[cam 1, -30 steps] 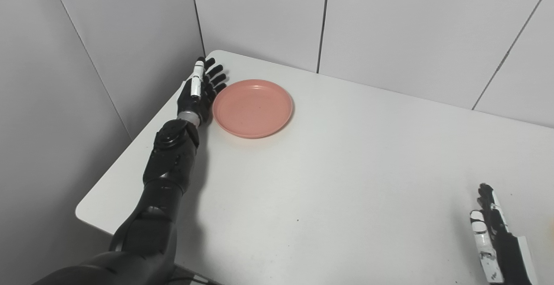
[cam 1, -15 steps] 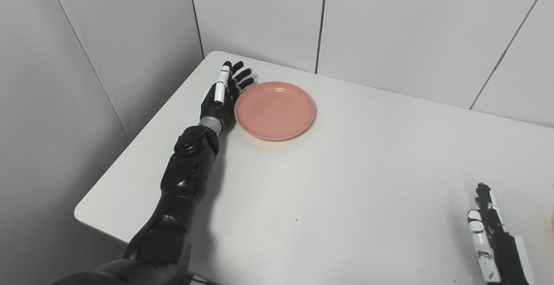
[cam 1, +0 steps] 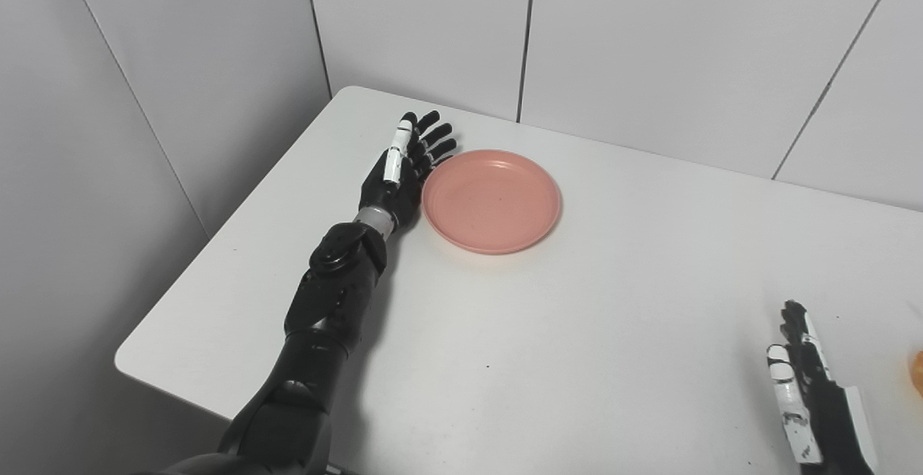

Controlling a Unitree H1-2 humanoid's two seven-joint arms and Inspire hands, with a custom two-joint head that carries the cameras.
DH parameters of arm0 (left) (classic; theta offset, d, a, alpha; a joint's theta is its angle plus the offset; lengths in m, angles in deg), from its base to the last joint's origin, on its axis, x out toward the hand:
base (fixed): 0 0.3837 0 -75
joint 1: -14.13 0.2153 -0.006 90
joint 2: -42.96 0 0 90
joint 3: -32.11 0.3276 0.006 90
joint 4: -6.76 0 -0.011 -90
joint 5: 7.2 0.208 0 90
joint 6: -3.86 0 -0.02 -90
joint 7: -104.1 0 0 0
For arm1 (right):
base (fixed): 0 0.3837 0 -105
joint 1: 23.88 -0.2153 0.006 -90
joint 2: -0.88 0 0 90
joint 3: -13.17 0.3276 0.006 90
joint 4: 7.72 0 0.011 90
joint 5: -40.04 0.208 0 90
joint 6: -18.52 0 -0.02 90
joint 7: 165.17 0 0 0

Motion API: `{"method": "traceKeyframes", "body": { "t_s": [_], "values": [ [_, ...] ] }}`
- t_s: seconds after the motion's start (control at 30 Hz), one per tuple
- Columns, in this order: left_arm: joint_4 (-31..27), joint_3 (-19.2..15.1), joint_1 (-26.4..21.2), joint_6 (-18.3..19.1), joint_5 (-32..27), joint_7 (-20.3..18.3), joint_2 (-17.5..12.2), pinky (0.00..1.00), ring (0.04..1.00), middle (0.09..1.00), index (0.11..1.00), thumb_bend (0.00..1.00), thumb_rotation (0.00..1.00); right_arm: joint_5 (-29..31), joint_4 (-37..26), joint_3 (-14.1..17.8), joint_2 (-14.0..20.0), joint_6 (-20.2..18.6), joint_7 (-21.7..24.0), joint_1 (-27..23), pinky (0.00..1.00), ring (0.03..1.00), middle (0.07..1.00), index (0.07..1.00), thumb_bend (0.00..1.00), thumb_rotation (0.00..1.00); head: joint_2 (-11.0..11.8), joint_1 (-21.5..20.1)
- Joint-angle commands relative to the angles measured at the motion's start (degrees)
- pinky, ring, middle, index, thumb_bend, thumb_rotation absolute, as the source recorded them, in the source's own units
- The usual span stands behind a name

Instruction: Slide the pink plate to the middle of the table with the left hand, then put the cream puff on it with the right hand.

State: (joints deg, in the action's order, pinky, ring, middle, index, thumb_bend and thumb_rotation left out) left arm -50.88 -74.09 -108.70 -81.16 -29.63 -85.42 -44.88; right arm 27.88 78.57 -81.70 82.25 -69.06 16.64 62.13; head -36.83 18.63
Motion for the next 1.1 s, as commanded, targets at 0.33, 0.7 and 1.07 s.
{"method": "traceKeyframes", "body": {
  "t_s": [0.33,0.7,1.07],
  "values": [
    [-3.2,4.6,2.7,4.9,1.2,0.7,5.5,0.85,0.856,0.865,0.865,0.42,1.00,-2.3,-0.7,-1.3,-0.6,-1.4,-0.2,1.2,0.93,0.948,0.966,0.964,0.30,1.00,-1.6,-4.8],
    [-11.4,8.9,6.4,9.2,1.0,0.4,9.5,0.87,0.880,0.892,0.891,0.42,1.00,-3.6,-1.5,-2.0,-1.6,-2.9,-0.6,1.4,0.93,0.947,0.962,0.963,0.36,1.00,-3.2,-9.7],
    [-18.1,13.0,10.6,11.8,1.3,-0.4,12.9,0.88,0.885,0.890,0.889,0.40,1.00,-6.2,-2.3,-3.0,-2.7,-4.1,-1.4,1.3,0.92,0.949,0.955,0.960,0.32,1.00,-4.3,-14.9]
  ]
}}
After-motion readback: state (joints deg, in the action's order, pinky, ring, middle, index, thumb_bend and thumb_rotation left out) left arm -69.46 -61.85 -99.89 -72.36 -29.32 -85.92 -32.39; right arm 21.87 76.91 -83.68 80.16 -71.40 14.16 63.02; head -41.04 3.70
